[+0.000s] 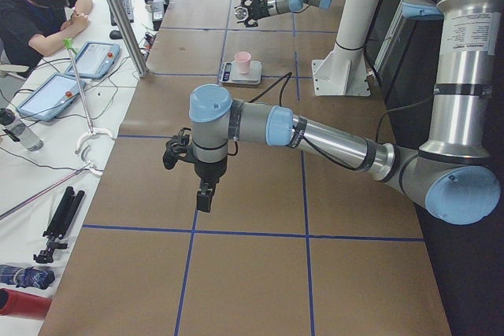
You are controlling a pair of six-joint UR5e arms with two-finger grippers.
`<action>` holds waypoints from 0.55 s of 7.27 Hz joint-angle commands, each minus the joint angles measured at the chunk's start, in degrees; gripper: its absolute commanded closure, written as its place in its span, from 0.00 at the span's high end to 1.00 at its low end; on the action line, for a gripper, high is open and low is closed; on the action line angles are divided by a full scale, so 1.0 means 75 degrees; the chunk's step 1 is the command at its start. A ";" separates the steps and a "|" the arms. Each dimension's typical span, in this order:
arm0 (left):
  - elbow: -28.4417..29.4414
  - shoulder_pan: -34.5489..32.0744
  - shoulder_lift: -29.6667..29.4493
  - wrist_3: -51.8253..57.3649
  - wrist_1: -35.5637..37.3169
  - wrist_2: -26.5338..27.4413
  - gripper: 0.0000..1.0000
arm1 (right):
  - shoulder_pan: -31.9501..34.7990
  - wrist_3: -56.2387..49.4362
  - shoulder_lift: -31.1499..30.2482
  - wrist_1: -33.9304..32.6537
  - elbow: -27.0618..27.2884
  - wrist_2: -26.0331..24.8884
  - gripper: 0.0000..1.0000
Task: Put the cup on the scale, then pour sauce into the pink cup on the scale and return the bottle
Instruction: 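Lift the bottle with the right gripper and carry it toward the cup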
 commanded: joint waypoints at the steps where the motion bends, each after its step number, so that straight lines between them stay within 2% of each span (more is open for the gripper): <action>1: 0.0051 0.0000 -0.0010 -0.0004 0.0004 0.0000 1.00 | -0.0305 -0.0267 0.0026 -0.0280 -0.0083 -0.0575 0.00; 4: 0.0086 0.0000 -0.0010 -0.0004 0.0004 0.0000 1.00 | -0.0353 -0.0503 0.0716 -0.0701 -0.0819 -0.0881 0.00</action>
